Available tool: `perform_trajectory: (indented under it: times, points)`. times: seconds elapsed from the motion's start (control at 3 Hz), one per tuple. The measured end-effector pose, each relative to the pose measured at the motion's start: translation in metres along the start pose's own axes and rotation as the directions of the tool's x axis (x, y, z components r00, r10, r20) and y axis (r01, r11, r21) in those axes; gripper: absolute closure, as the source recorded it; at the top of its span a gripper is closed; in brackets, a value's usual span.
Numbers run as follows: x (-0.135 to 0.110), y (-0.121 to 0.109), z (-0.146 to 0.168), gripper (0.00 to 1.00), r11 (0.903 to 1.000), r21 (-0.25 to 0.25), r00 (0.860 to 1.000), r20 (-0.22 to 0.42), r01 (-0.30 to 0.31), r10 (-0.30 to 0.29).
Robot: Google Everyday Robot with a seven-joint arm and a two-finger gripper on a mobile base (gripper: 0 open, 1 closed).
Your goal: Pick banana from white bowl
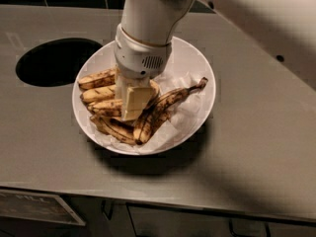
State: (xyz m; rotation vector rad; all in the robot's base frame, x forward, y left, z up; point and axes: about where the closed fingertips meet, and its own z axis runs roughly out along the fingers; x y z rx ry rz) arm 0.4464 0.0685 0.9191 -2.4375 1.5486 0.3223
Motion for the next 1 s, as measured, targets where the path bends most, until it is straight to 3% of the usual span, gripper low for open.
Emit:
perform_trajectory:
  times: [0.67,1.0]
  points:
    - [-0.029,0.018,-0.047,1.0,0.993,0.109,0.997,-0.072,0.045,-0.037]
    - [-0.031,0.018,-0.049,1.0,0.9921,0.117,0.997,-0.071,0.047,-0.039]
